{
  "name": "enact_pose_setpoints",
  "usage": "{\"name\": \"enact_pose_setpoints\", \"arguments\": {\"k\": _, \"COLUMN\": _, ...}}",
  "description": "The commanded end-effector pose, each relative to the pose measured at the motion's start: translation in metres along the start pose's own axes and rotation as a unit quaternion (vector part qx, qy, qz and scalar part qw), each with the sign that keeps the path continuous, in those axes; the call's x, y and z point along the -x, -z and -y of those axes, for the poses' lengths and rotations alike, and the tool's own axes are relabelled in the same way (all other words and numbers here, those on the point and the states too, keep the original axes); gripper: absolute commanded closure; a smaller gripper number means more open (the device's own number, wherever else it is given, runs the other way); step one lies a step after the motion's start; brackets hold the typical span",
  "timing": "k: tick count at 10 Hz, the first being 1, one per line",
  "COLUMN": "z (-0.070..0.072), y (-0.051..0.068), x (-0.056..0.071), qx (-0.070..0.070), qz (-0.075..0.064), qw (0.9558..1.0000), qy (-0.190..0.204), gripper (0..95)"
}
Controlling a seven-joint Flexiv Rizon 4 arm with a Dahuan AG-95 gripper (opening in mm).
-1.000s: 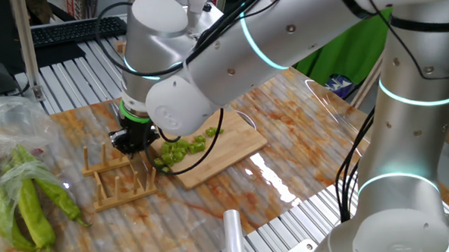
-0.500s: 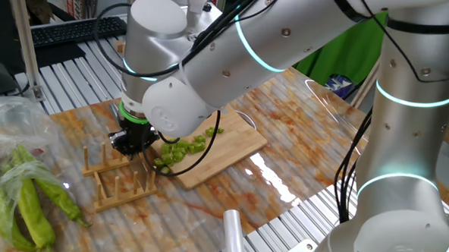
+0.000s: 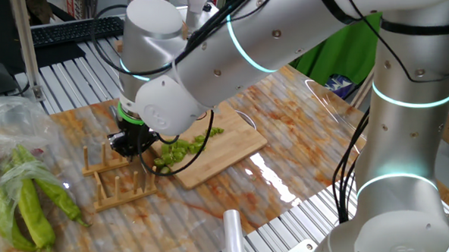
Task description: Chop the chili peppers
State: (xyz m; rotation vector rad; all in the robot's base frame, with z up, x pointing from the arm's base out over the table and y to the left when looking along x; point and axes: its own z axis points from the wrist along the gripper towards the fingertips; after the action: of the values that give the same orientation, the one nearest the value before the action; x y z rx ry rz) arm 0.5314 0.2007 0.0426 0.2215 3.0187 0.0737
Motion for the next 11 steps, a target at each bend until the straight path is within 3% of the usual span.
{"name": "enact_pose_setpoints", "arguments": {"k": 1, "z": 0.0, "y": 0.0, "x": 0.0, "qx": -0.002, "qz": 0.002, "qw": 1.0, "qy": -0.001, "gripper": 95.0}}
{"name": "enact_pose_setpoints", "arguments": {"k": 2, "z": 0.0, "y": 0.0, "x": 0.0, "qx": -0.002, "qz": 0.001, "qw": 1.0, "qy": -0.002, "gripper": 76.0}}
{"name": "enact_pose_setpoints", "arguments": {"k": 8, "z": -0.006, "y": 0.005, "x": -0.002, "qx": -0.004, "qz": -0.002, "qw": 0.9999, "qy": -0.015, "gripper": 76.0}}
{"name": "enact_pose_setpoints", "arguments": {"k": 11, "z": -0.01, "y": 0.017, "x": -0.002, "qx": -0.006, "qz": -0.008, "qw": 0.9998, "qy": -0.017, "gripper": 76.0}}
